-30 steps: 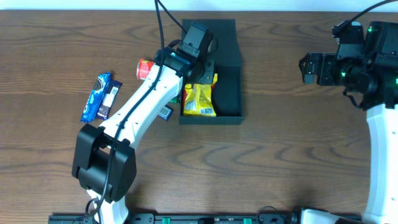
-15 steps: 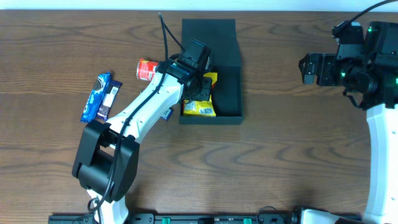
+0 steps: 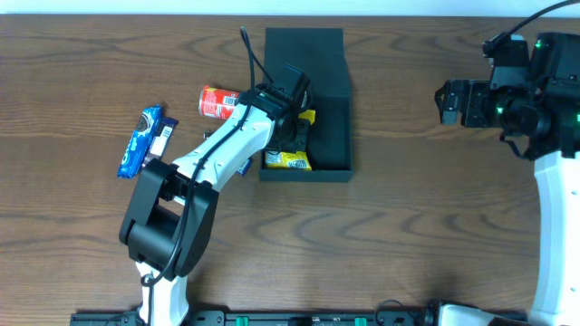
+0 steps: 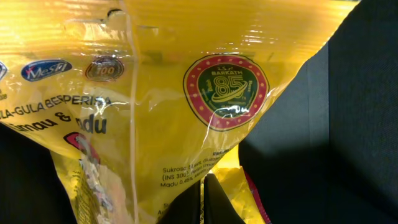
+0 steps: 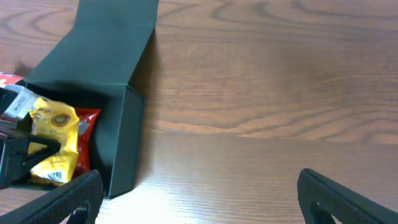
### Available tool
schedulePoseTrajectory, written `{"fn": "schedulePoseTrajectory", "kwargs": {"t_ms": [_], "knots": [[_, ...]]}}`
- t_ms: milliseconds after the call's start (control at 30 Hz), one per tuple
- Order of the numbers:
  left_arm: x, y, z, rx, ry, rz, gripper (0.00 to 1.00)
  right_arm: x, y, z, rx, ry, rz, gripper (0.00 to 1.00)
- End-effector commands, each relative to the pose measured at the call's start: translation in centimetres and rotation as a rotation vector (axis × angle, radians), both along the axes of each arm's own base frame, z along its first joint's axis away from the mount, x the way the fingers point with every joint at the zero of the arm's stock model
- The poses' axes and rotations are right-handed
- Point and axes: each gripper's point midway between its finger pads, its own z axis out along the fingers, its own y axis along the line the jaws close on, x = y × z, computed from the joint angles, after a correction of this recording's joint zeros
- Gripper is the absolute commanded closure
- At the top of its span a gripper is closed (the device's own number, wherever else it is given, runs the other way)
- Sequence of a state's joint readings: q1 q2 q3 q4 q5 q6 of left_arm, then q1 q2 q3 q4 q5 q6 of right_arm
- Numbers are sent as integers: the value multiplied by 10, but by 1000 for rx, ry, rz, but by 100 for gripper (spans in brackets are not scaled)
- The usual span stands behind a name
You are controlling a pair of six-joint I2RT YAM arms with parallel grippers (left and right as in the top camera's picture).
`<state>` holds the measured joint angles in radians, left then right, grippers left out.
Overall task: Pack container
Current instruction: 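Release the yellow bag and move the left gripper toward the red can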
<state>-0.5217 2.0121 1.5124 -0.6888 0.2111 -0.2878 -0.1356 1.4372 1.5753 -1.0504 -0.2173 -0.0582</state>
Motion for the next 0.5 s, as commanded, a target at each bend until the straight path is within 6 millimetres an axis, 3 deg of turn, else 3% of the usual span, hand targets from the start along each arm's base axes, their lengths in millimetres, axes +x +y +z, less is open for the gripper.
{"fn": "schedulePoseTrajectory", "kwargs": {"t_ms": [0, 133, 233, 367, 467], "knots": [[-2, 5, -10, 25, 23, 7, 94, -1, -1, 6, 15, -15, -10, 1], [7, 0, 10, 0, -26, -1, 94, -1, -1, 6, 15, -15, -10, 1], [33, 6, 62, 22, -192, 25, 94, -1, -1, 6, 15, -15, -10, 1], [63, 47, 129, 157, -444, 162, 94, -1, -1, 6, 15, -15, -10, 1], [73, 75, 149, 179, -495, 243, 94, -1, -1, 6, 15, -15, -10, 1]]}}
